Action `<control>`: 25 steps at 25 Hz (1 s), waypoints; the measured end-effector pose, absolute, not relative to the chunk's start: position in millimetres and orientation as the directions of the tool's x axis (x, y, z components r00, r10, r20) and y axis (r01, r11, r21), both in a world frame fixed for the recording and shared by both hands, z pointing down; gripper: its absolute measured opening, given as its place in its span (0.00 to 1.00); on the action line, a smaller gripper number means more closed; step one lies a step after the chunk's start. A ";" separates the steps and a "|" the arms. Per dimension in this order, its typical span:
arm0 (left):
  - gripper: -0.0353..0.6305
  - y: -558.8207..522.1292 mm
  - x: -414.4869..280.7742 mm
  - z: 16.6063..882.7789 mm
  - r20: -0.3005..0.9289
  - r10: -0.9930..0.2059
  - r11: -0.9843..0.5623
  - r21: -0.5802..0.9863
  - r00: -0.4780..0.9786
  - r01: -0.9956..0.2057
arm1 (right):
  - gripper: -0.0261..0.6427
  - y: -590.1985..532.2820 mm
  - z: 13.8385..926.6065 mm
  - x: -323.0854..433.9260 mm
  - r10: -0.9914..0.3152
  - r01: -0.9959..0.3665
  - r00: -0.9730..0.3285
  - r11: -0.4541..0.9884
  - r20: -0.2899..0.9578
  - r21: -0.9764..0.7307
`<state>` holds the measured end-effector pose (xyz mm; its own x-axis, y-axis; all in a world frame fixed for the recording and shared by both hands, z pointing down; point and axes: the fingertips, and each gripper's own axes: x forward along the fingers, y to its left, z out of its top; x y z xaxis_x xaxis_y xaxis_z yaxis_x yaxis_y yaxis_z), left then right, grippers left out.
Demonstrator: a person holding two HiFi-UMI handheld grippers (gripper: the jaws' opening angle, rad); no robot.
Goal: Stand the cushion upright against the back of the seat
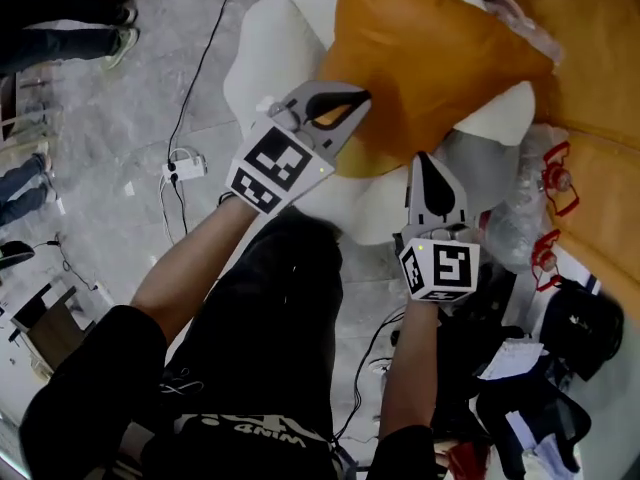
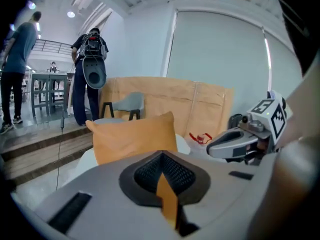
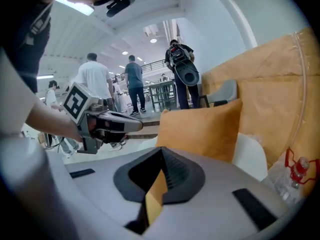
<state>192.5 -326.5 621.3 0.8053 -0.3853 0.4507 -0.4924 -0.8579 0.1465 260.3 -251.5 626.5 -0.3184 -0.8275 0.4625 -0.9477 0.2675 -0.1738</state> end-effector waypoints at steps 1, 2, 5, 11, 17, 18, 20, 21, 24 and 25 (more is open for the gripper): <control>0.06 -315.5 188.5 608.3 0.453 -0.374 -0.857 0.165 0.809 -0.489 | 0.07 -244.8 611.4 256.2 -0.825 -0.944 -0.328 0.273 0.460 -0.182; 0.06 -306.2 183.9 593.4 0.452 -0.369 -0.853 0.183 0.812 -0.489 | 0.07 -239.7 595.4 253.4 -0.826 -0.942 -0.334 0.274 0.455 -0.195; 0.06 -277.9 169.8 541.1 0.445 -0.357 -0.833 0.246 0.821 -0.496 | 0.07 -222.9 542.8 246.7 -0.829 -0.935 -0.347 0.269 0.439 -0.231; 0.06 -230.5 150.3 428.4 0.351 -0.342 -0.826 0.330 0.872 -0.457 | 0.07 -184.9 423.1 214.0 -0.860 -0.910 -0.397 0.324 0.321 -0.259; 0.06 -164.5 124.1 341.1 0.331 -0.319 -0.835 0.345 0.888 -0.428 | 0.07 -121.5 328.4 159.1 -0.809 -0.819 -0.551 0.477 0.207 -0.318; 0.06 -155.4 120.0 330.2 0.319 -0.319 -0.839 0.344 0.893 -0.422 | 0.07 -112.9 319.0 152.9 -0.802 -0.807 -0.565 0.490 0.192 -0.330; 0.06 -140.9 113.4 311.0 0.288 -0.323 -0.849 0.334 0.902 -0.410 | 0.07 -101.3 305.0 147.5 -0.803 -0.797 -0.571 0.494 0.169 -0.347; 0.06 -136.2 110.2 302.3 0.273 -0.328 -0.854 0.323 0.904 -0.408 | 0.07 -98.5 299.3 147.0 -0.808 -0.796 -0.568 0.492 0.154 -0.354; 0.06 -130.1 98.9 278.9 0.234 -0.358 -0.860 0.293 0.904 -0.417 | 0.07 -98.4 285.4 146.5 -0.822 -0.794 -0.558 0.489 0.113 -0.362; 0.06 -128.2 95.5 273.3 0.226 -0.367 -0.859 0.288 0.902 -0.422 | 0.07 -98.8 281.8 145.9 -0.824 -0.792 -0.557 0.490 0.104 -0.364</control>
